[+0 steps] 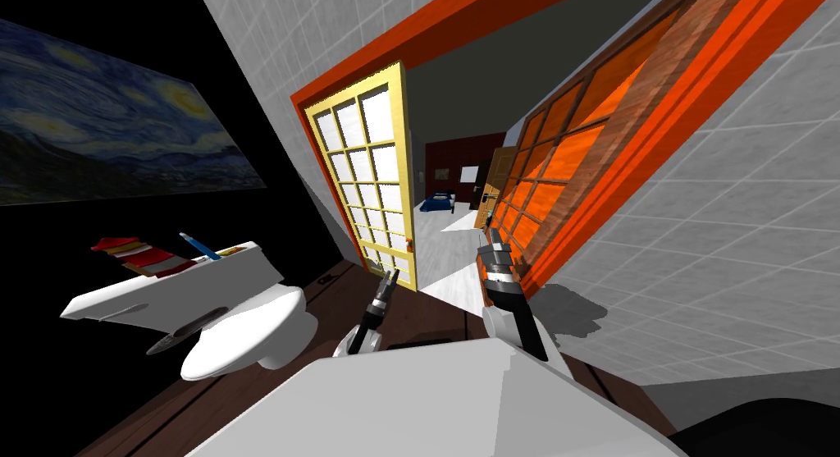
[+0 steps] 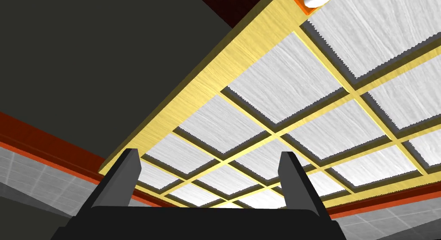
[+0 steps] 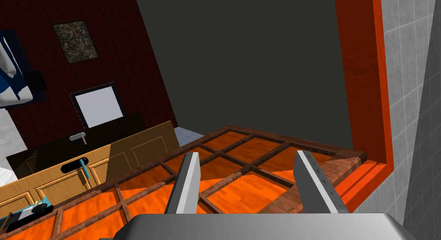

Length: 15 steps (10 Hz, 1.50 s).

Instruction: Push the door open

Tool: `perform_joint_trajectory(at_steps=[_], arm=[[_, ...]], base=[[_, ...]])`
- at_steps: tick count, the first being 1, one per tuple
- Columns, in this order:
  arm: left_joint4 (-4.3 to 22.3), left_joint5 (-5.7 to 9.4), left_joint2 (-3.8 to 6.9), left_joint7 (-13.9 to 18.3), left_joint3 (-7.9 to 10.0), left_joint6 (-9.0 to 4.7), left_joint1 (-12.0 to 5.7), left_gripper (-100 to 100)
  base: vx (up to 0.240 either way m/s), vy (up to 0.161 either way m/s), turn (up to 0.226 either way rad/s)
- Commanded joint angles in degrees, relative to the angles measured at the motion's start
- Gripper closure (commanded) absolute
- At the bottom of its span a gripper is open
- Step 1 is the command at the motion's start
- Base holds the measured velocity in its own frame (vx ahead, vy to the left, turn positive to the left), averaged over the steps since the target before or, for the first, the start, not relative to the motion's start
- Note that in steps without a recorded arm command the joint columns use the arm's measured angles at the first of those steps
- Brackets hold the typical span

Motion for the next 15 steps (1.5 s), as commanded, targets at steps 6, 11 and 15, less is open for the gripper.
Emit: perform_joint_trajectory(at_steps=[6, 11, 15], arm=[[9.3, 0.52, 0.92, -6.5, -2.88, -2.77, -4.42, -100], [16.3, 0.86, 1.56, -10.8, -4.80, -4.49, -7.22, -100], [23.9, 1.28, 2.33, -16.1, -7.13, -6.56, -10.60, -100]], base=[[0.058, -0.015, 0.009], [0.059, -0.020, 0.008], [0.092, -0.025, 0.013]])
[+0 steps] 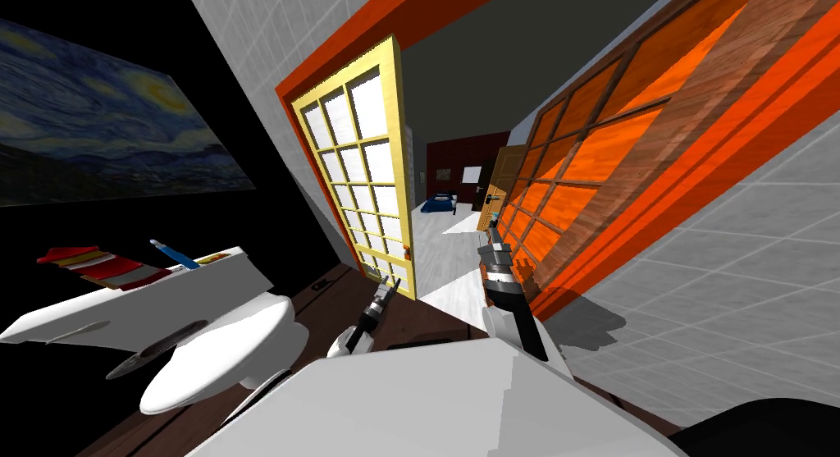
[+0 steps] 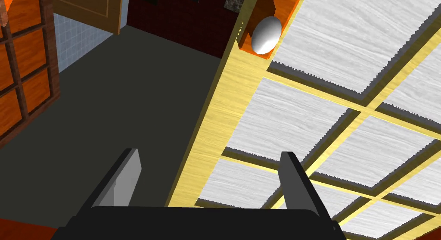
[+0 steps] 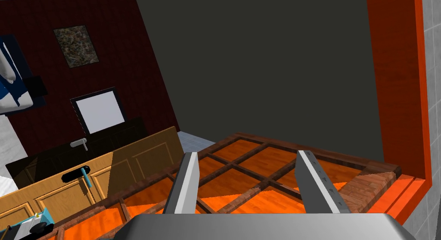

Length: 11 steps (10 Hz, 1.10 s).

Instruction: Push the door open

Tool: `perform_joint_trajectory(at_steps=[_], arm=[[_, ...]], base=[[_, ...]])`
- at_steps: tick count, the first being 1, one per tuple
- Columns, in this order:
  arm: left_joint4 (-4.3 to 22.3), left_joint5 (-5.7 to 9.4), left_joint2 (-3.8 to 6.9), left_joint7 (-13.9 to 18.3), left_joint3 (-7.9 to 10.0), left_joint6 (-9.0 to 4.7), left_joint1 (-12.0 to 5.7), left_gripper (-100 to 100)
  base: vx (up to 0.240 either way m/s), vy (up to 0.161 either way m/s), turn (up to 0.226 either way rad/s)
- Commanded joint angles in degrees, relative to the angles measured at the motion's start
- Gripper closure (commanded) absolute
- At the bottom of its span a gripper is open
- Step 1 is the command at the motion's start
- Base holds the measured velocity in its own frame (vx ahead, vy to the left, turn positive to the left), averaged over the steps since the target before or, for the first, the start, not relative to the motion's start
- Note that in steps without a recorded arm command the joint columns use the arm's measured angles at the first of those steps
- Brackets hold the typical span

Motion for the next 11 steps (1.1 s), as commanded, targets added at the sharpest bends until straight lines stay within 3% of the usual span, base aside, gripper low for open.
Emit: perform_joint_trajectory(at_steps=[1, 8, 9, 11], arm=[[2.5, 0.16, 0.43, -2.1, -0.89, -0.56, -1.13, -100], [12.9, 0.73, 1.48, -9.3, -4.09, -3.42, -5.79, -100], [12.9, 0.73, 1.48, -9.3, -4.09, -3.42, -5.79, -100], [16.1, 0.90, 1.79, -11.5, -5.06, -4.28, -7.19, -100]], base=[[0.092, -0.026, 0.010], [0.098, -0.022, 0.010], [0.080, -0.017, 0.004], [0.105, -0.039, 0.008]])
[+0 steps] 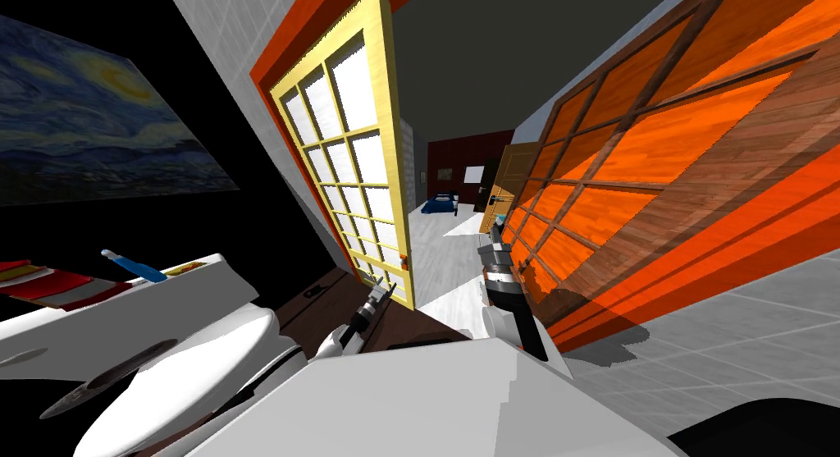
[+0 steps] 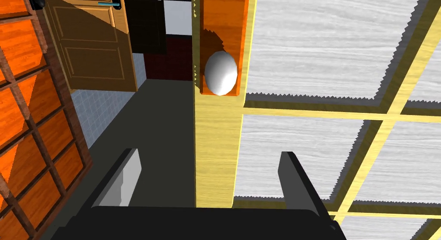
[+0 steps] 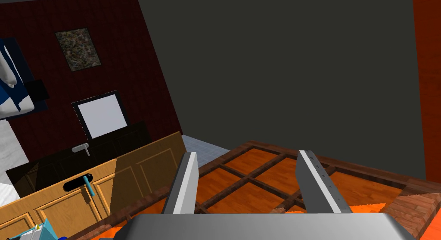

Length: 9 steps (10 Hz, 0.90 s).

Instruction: Push the door open

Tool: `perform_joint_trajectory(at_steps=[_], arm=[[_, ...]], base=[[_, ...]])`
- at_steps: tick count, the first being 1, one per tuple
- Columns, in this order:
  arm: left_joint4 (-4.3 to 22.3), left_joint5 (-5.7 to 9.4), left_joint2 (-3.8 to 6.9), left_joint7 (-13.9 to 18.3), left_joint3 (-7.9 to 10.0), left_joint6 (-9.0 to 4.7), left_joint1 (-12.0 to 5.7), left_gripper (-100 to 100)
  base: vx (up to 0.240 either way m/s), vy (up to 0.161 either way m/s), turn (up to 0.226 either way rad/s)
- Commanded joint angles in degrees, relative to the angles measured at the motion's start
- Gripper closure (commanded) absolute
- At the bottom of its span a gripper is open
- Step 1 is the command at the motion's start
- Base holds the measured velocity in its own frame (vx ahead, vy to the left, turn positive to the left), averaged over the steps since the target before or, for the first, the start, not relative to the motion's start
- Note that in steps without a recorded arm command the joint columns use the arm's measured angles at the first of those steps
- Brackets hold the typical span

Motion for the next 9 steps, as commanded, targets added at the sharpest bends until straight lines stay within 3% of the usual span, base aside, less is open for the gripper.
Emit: perform_joint_trajectory(at_steps=[1, 4, 9], arm=[[2.3, 0.05, -0.42, -0.6, -0.23, -0.68, -1.01, -100], [1.8, 0.13, -0.45, -0.8, -0.02, -0.07, -0.91, -100], [2.0, 0.45, -1.07, -1.3, 0.70, 1.04, -1.44, -100]], base=[[0.068, -0.012, 0.009], [0.043, -0.010, -0.013], [0.186, -0.087, -0.036]])
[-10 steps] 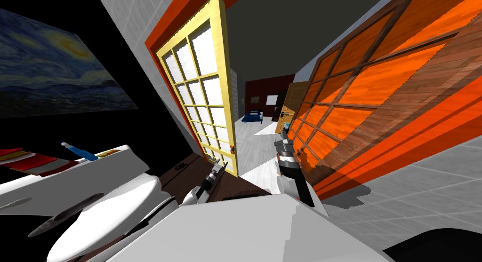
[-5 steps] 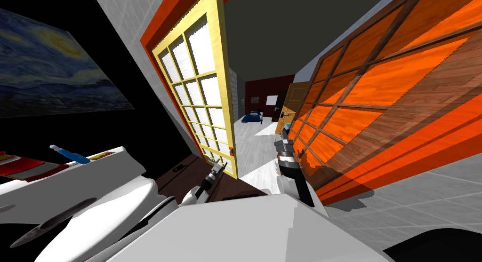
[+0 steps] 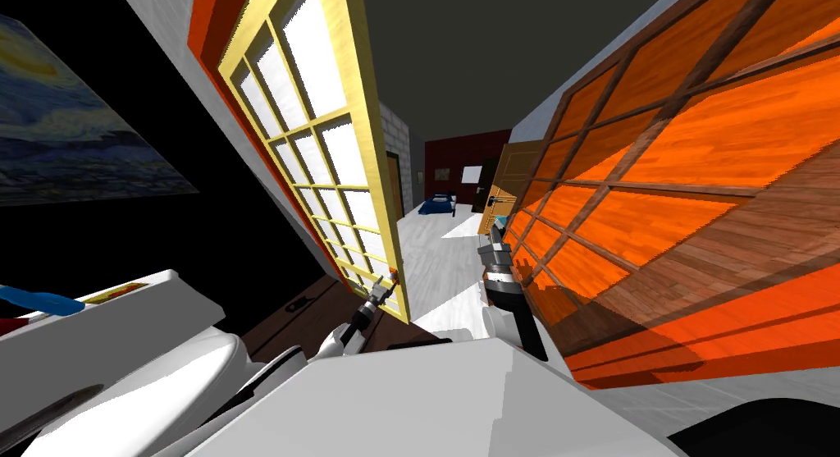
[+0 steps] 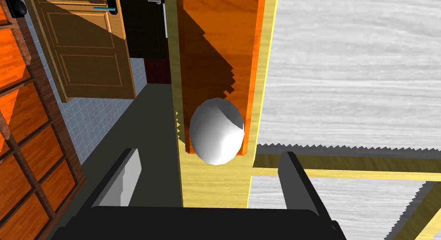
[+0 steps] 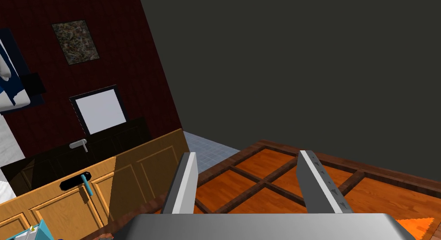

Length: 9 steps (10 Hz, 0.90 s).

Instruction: Push the door open

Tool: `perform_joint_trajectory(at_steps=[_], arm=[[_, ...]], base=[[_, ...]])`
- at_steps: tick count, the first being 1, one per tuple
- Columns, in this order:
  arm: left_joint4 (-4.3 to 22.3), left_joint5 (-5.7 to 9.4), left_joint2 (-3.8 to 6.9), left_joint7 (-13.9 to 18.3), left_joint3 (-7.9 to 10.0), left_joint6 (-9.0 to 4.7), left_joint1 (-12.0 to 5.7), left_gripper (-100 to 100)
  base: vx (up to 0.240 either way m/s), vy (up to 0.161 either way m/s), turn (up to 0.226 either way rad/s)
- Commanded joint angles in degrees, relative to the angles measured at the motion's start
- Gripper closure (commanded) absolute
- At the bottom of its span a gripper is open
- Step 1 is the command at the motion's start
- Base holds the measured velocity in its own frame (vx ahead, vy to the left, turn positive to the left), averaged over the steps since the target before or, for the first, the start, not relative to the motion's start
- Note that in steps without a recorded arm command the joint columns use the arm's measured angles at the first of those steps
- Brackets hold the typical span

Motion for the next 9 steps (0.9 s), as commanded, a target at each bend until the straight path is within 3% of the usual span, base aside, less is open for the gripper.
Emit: perform_joint_trajectory(at_steps=[1, 2, 3, 4, 5, 9], arm=[[2.9, 0.04, -1.02, 0.2, 0.09, -1.09, -1.49, -100], [1.9, 0.04, -1.02, 0.2, 0.09, -1.09, -1.49, -100], [3.5, 0.15, -1.23, 0.0, 0.34, -0.72, -1.67, -100], [2.0, 0.09, -0.82, 0.1, 0.21, -0.73, -1.13, -100], [2.0, 0.09, -0.82, 0.1, 0.21, -0.73, -1.13, 100], [2.0, 0.09, -0.82, 0.1, 0.21, -0.73, -1.13, 100]], base=[[0.137, -0.047, 0.001], [0.034, -0.004, 0.000], [0.074, -0.034, -0.051], [0.048, -0.020, -0.006], [-0.012, 0.006, 0.008], [-0.005, 0.005, -0.003]])
